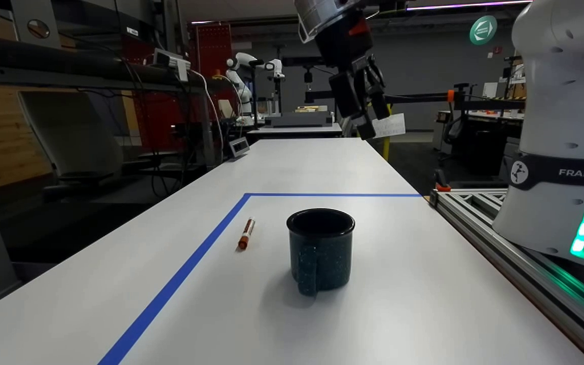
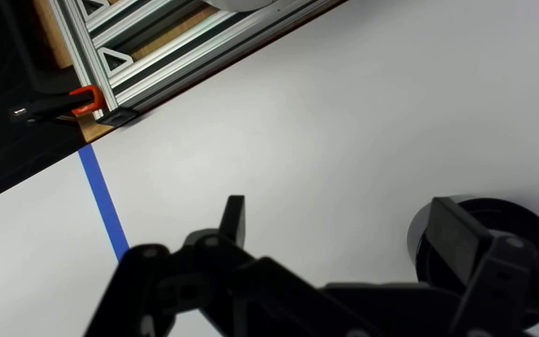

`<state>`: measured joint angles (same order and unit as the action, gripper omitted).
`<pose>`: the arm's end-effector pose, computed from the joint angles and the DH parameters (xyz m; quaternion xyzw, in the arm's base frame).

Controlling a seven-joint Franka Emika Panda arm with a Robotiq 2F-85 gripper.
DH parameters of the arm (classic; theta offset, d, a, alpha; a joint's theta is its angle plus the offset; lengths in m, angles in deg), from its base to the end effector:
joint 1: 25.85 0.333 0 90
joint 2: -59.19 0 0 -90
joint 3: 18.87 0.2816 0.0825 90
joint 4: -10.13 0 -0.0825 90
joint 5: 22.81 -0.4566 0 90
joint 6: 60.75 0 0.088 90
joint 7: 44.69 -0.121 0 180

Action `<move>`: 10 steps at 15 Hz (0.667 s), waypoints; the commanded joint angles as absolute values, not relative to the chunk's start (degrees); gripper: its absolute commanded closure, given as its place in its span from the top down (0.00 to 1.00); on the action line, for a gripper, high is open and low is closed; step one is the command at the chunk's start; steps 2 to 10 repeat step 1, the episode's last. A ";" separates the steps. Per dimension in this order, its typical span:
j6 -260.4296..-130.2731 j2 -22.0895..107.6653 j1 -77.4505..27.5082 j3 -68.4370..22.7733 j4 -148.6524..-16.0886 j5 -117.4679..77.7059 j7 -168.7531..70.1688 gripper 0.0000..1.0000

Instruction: Remove the marker from the cup

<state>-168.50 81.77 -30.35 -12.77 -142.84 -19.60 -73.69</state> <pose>0.4039 -0.0005 0.2457 0.9528 -0.2265 -0.1791 0.0943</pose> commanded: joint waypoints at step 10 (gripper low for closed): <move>-168.40 81.75 -30.05 -13.08 -142.77 -19.49 -73.76 1.00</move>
